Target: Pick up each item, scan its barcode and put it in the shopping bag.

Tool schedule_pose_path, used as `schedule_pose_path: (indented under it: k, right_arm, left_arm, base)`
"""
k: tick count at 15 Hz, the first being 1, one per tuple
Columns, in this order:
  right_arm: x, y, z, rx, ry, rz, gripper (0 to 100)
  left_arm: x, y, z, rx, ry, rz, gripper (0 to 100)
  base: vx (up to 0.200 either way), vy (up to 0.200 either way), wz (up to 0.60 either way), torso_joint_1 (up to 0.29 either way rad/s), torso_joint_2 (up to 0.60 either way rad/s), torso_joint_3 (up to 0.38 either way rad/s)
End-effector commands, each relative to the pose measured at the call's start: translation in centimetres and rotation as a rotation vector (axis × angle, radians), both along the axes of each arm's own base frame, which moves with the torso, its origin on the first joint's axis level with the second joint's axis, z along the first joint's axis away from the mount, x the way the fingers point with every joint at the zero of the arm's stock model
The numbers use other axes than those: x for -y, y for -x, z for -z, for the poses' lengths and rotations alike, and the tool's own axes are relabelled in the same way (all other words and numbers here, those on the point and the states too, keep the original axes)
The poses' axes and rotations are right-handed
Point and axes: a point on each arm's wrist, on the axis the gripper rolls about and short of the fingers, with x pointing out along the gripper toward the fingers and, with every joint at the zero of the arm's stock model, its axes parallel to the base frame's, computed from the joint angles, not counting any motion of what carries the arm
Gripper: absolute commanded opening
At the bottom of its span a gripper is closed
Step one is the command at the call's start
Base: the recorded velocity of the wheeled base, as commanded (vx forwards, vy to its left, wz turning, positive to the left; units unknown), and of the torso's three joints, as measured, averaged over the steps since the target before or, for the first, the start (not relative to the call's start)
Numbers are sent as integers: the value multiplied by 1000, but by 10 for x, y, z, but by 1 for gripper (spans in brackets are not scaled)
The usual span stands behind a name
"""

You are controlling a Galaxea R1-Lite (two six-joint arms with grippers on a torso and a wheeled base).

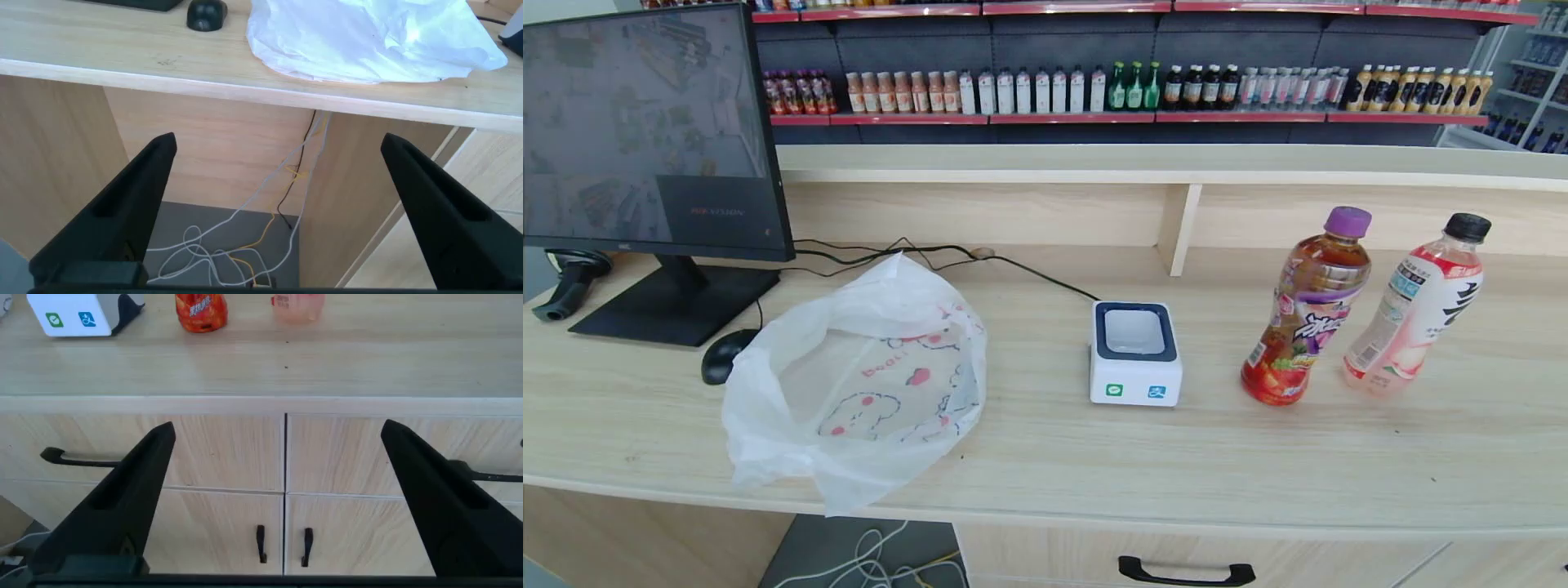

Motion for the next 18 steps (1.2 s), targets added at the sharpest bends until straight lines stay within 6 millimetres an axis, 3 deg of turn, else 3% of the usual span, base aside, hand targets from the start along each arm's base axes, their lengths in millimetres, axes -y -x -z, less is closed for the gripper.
schedule_pose_path:
  k: [1, 2, 3, 5, 7, 9, 10, 12, 15, 18]
  right_arm:
    - [0, 0, -1, 5, 2, -2, 100]
    - [0, 1, -6, 36, 2, -2, 100]
    - [0, 0, -43, 91, -4, -37, 100]
    - [0, -20, -83, 109, -21, -125, 100]
    - [-5, -68, -118, 191, -22, -121, 100]
    - [-8, -107, -127, 265, -24, -109, 100]
    - [-11, -142, -132, 346, -26, -109, 100]
    - [-14, -161, -139, 367, -34, -119, 100]
    - [-36, -191, -143, 335, -43, -233, 100]
    - [-52, -250, -160, 362, -9, -260, 100]
  left_arm:
    - [0, 0, 0, 0, 0, 0, 100]
    - [0, 0, 0, 0, 0, 0, 100]
    - [0, 0, 0, 0, 0, 0, 100]
    - [0, 0, 0, 0, -2, 0, 100]
    - [0, 0, 0, 0, -3, 0, 100]
    - [0, 0, 0, 0, -3, 0, 100]
    - [0, 0, 0, 0, -2, 0, 100]
    - [0, 0, 0, 0, -2, 0, 100]
    - [0, 0, 0, 0, -2, 0, 100]
    - [0, 0, 0, 0, 2, 0, 100]
  base:
    - [0, 0, 0, 0, 0, 0]
    - [0, 0, 0, 0, 0, 0]
    - [0, 0, 0, 0, 0, 0]
    - [0, 0, 0, 0, 0, 0]
    - [0, 0, 0, 0, 0, 0]
    - [0, 0, 0, 0, 0, 0]
    - [0, 0, 0, 0, 0, 0]
    - [0, 0, 0, 0, 0, 0]
    - [0, 0, 0, 0, 0, 0]
    - [0, 0, 0, 0, 0, 0]
